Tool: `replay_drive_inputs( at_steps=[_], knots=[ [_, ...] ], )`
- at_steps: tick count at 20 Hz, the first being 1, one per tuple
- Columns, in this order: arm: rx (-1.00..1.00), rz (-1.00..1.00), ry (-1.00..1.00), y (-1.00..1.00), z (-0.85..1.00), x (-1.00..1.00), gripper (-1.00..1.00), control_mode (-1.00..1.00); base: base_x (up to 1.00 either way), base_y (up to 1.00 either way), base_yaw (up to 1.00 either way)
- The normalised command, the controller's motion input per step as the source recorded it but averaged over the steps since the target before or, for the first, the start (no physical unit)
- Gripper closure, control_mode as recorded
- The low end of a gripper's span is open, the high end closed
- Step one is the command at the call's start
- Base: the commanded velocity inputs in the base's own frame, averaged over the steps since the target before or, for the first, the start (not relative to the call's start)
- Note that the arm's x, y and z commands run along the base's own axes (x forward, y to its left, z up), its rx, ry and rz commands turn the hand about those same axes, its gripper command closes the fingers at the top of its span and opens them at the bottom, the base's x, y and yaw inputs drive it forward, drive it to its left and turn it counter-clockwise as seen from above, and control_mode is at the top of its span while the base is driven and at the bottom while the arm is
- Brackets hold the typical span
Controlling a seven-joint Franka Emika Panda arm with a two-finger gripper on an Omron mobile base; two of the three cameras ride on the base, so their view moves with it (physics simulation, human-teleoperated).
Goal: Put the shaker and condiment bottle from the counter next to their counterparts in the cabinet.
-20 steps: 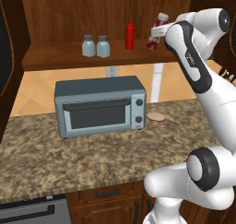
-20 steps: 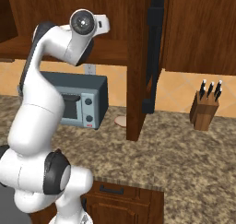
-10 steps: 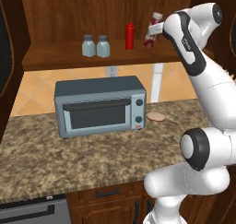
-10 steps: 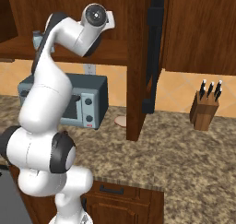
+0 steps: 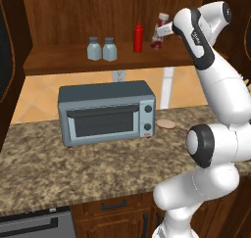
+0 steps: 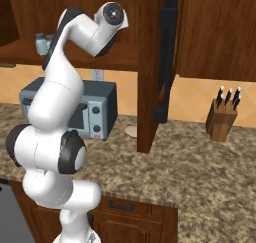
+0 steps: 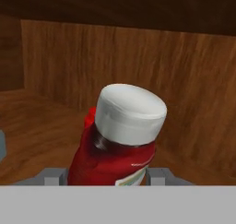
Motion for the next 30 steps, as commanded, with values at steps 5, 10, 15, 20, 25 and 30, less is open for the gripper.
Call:
replay_drive_inputs(
  at_steps=[5, 10, 15, 20, 25, 30],
  knots=[
    [-0.02, 0.08, 0.0, 0.0, -0.07, 0.22, 1.0, -1.0, 0.0, 0.0, 0.0],
    [-0.02, 0.08, 0.0, 0.0, -0.11, 0.17, 1.0, -1.0, 0.0, 0.0, 0.0],
    [-0.03, 0.08, 0.0, 0.0, -0.1, 0.21, 1.0, -1.0, 0.0, 0.0, 0.0],
    [-0.03, 0.09, 0.0, 0.0, -0.1, 0.23, 1.0, -1.0, 0.0, 0.0, 0.0],
    [-0.03, 0.08, 0.0, 0.0, -0.08, 0.25, 1.0, -1.0, 0.0, 0.0, 0.0],
    [-0.02, 0.09, 0.0, 0.0, -0.07, 0.3, 1.0, -1.0, 0.0, 0.0, 0.0]
  ],
)
